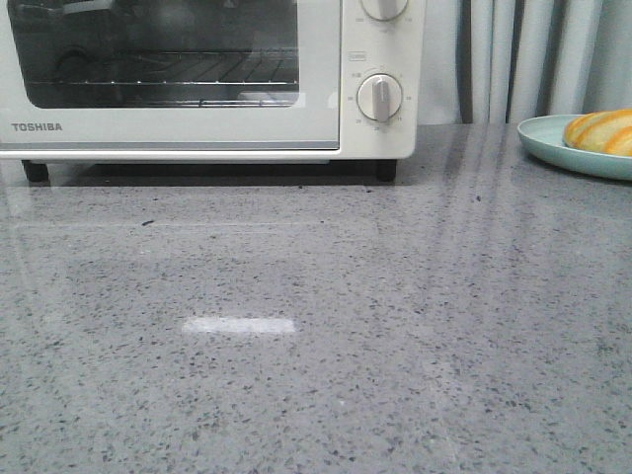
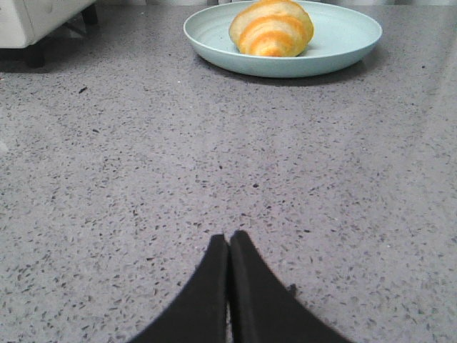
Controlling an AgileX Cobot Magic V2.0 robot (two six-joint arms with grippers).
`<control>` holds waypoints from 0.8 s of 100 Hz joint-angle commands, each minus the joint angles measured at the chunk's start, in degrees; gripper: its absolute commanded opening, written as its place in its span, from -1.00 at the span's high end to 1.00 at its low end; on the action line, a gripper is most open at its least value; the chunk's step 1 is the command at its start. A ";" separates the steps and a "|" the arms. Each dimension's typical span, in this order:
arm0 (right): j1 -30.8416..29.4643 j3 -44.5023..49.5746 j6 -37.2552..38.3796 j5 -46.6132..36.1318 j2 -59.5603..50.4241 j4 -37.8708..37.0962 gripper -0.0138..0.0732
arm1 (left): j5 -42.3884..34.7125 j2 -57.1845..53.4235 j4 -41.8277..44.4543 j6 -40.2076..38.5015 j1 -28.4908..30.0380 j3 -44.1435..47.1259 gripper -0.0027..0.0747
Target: Put bread in oven
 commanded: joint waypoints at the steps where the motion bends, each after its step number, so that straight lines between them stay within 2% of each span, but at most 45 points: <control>1: -0.34 0.68 -0.24 -1.48 -0.90 -0.13 0.84 | -2.61 -1.67 -0.78 -0.20 0.02 1.33 0.99; 40: -0.34 0.68 -0.24 -1.48 -0.90 -0.13 0.84 | -2.61 -1.67 -0.78 -0.20 0.02 1.33 0.99; 56: -0.34 0.68 -0.24 -5.74 -0.90 -0.25 0.84 | -4.41 -1.67 -1.57 -0.20 0.02 1.33 0.99; 64: -0.34 0.68 -0.24 -10.17 -0.90 -0.25 0.84 | -7.58 -1.67 -9.46 -0.20 0.02 1.33 0.99; 74: -0.34 0.68 -0.24 -17.68 -0.90 0.55 0.84 | -10.81 -1.67 -26.94 -0.27 0.02 1.33 0.99; 80: -0.34 0.68 -0.24 -23.08 -0.90 0.96 0.84 | -11.47 -1.67 -32.51 -0.27 0.02 1.33 0.99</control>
